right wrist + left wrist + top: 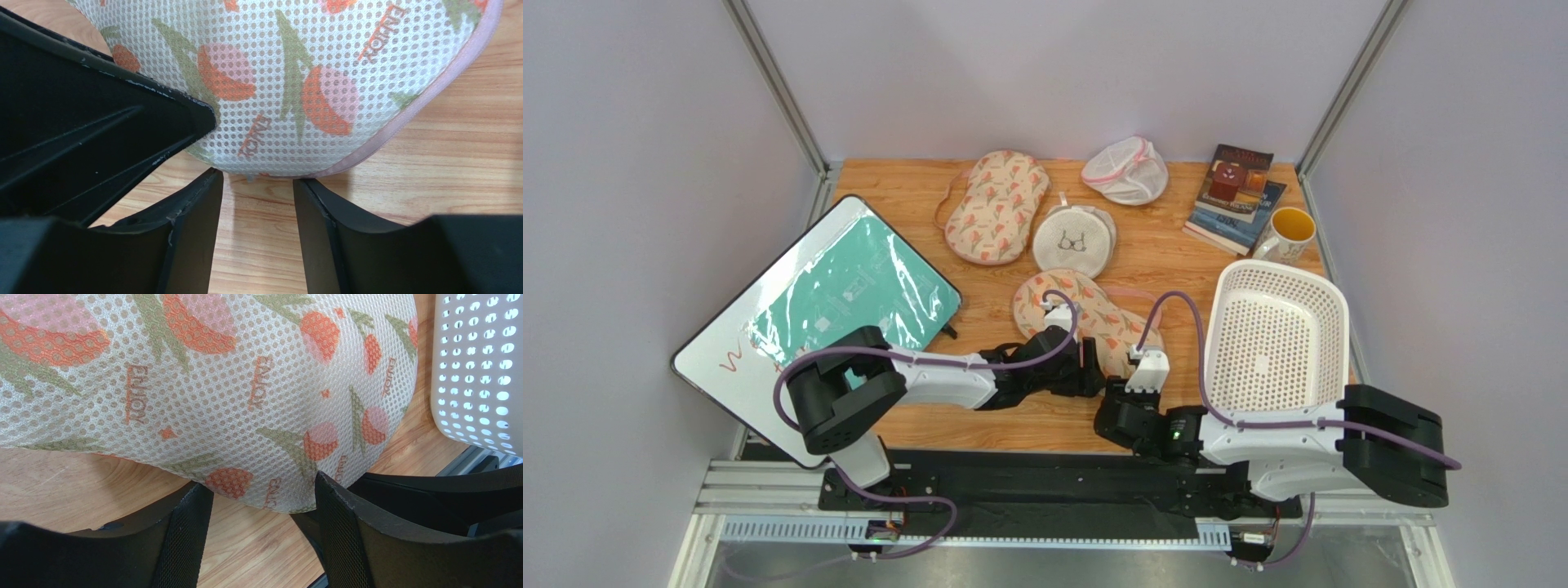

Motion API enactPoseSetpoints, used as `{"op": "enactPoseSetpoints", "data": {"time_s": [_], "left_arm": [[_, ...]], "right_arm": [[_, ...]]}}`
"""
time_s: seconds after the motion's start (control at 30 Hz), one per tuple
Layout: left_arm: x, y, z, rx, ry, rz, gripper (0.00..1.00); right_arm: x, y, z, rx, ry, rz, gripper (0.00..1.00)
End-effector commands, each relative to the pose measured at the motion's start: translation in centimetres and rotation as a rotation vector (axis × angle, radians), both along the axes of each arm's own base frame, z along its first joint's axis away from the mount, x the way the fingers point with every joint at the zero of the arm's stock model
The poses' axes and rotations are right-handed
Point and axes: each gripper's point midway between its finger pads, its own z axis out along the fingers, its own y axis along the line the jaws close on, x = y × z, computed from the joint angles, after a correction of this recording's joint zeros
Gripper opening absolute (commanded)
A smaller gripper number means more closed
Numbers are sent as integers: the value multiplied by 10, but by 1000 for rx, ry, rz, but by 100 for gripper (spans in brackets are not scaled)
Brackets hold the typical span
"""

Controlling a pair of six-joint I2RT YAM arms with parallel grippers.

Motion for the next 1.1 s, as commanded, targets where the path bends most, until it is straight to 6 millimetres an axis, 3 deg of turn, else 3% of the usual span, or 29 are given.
{"op": "enactPoseSetpoints", "data": {"time_s": [0.0, 0.57, 0.77, 0.9, 1.07], "left_arm": [[7, -11, 14, -42, -10, 9, 67], [4, -7, 16, -38, -9, 3, 67], [4, -5, 14, -32, -8, 7, 68], [4, -3, 13, -30, -4, 17, 75], [5, 6, 8, -14, -1, 56, 76]], "right_arm": [[18, 18, 25, 91, -97, -85, 49], [18, 12, 18, 67, -110, -89, 24], [17, 12, 15, 53, -104, -74, 0], [14, 12, 13, 43, -93, -53, 0], [6, 23, 28, 99, -72, 16, 0]]}}
